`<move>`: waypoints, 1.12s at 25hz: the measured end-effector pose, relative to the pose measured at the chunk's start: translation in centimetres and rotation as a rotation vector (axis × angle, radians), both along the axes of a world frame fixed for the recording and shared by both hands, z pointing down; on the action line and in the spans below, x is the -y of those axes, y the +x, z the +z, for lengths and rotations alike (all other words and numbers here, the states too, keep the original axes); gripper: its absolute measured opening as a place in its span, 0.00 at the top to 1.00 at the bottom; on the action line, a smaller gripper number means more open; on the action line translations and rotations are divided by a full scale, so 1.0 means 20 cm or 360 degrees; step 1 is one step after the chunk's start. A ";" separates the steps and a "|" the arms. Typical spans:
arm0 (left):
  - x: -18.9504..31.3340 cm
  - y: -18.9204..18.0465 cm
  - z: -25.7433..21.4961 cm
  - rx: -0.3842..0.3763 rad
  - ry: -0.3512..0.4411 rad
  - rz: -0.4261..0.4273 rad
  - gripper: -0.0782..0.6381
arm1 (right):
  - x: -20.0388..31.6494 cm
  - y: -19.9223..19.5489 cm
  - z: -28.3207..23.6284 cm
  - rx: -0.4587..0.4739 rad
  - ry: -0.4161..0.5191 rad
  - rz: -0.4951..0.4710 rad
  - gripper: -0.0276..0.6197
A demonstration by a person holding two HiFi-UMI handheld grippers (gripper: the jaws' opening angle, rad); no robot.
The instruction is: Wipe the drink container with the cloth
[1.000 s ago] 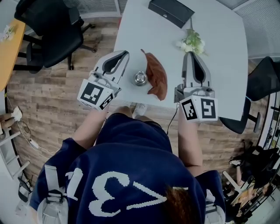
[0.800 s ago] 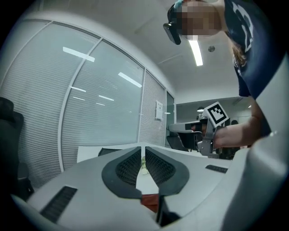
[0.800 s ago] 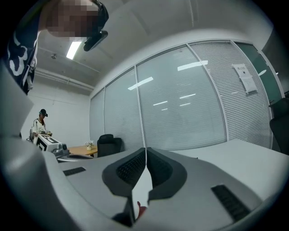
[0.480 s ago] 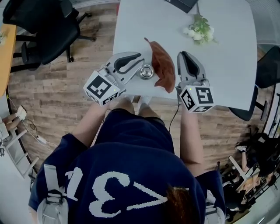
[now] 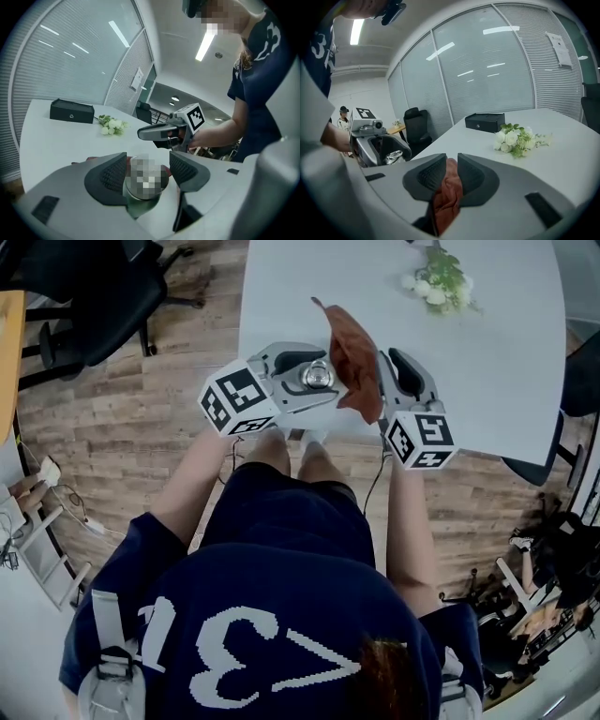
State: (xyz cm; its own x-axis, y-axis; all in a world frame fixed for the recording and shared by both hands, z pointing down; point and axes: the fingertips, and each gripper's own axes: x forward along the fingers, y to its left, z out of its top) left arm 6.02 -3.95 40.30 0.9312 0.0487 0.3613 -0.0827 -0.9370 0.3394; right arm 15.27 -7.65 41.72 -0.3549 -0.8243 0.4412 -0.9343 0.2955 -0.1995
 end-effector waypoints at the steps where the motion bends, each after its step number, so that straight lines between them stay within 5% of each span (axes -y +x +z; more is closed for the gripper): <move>1: -0.01 0.01 0.02 0.0033 0.0010 0.0030 0.51 | 0.00 0.00 0.01 0.0000 -0.0010 -0.0001 0.82; 8: -0.02 0.02 -0.02 0.0108 0.0319 0.0036 0.51 | -0.03 0.01 0.06 -0.0005 -0.0042 -0.0011 0.82; 17: -0.01 -0.01 -0.13 -0.0049 0.0197 0.0013 0.68 | 0.00 -0.01 0.10 0.0001 -0.0062 -0.0043 0.82; 22: -0.03 0.00 -0.08 0.0044 0.0256 -0.0001 0.74 | 0.02 -0.01 0.12 -0.0006 -0.0074 -0.0060 0.82; 28: -0.02 0.01 -0.10 0.0019 0.0339 -0.0021 0.85 | 0.03 0.00 0.25 -0.0079 -0.0162 -0.0100 0.80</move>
State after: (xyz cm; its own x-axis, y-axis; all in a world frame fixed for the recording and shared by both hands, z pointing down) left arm 6.29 -3.59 38.36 0.9268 -0.0420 0.3732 -0.0981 -0.9863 0.1326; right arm 15.19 -8.15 46.66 -0.3801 -0.7511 0.5398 -0.9240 0.3341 -0.1857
